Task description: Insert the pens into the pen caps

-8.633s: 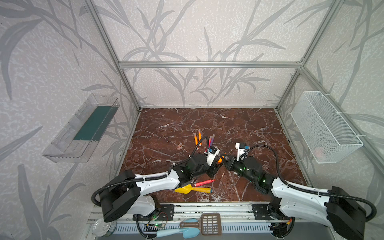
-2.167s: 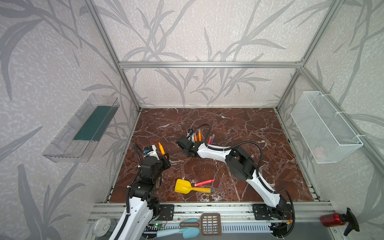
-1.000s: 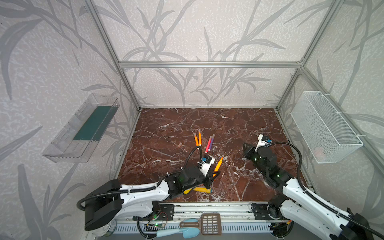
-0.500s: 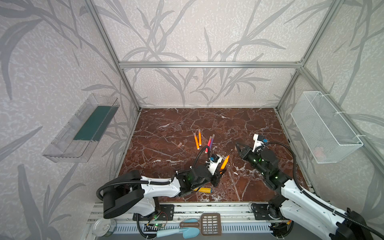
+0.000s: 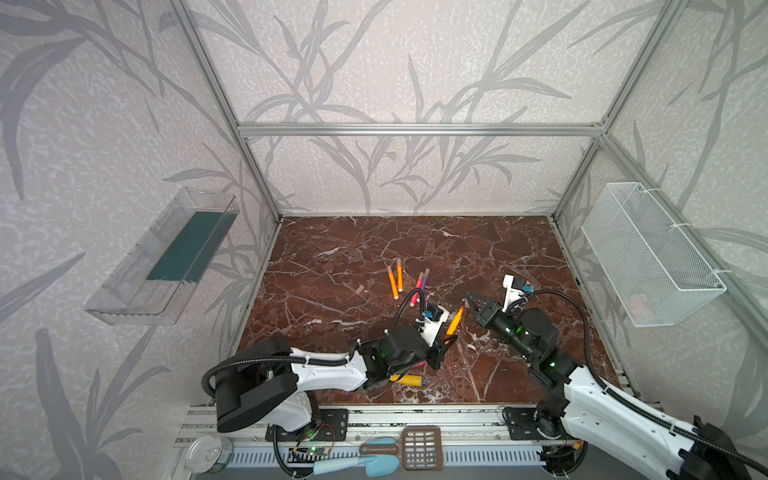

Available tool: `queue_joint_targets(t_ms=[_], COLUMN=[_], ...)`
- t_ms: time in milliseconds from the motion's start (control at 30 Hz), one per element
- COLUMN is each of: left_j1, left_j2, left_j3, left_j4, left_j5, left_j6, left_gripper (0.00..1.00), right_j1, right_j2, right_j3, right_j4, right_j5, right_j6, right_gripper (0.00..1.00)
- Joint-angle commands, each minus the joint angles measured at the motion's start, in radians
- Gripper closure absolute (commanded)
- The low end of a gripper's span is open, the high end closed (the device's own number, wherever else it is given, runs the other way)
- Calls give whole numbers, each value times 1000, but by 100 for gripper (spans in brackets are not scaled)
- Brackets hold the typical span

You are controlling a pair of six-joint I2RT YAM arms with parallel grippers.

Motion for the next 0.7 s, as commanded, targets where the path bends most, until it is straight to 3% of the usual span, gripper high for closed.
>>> queue_joint_targets(t_ms=[0, 667], left_j1=[5, 24], left_j2=[15, 16], left_j3=[26, 43], left_j4=[36, 21], left_j5=[17, 17], left_j6=[-14, -18], left_gripper=[100, 100], right_j1=[5, 31], right_j2=[4, 18], right_j3=[15, 47], right_j4=[32, 25], right_j5=[17, 1], right_j6=[-3, 8], right_gripper=[100, 100])
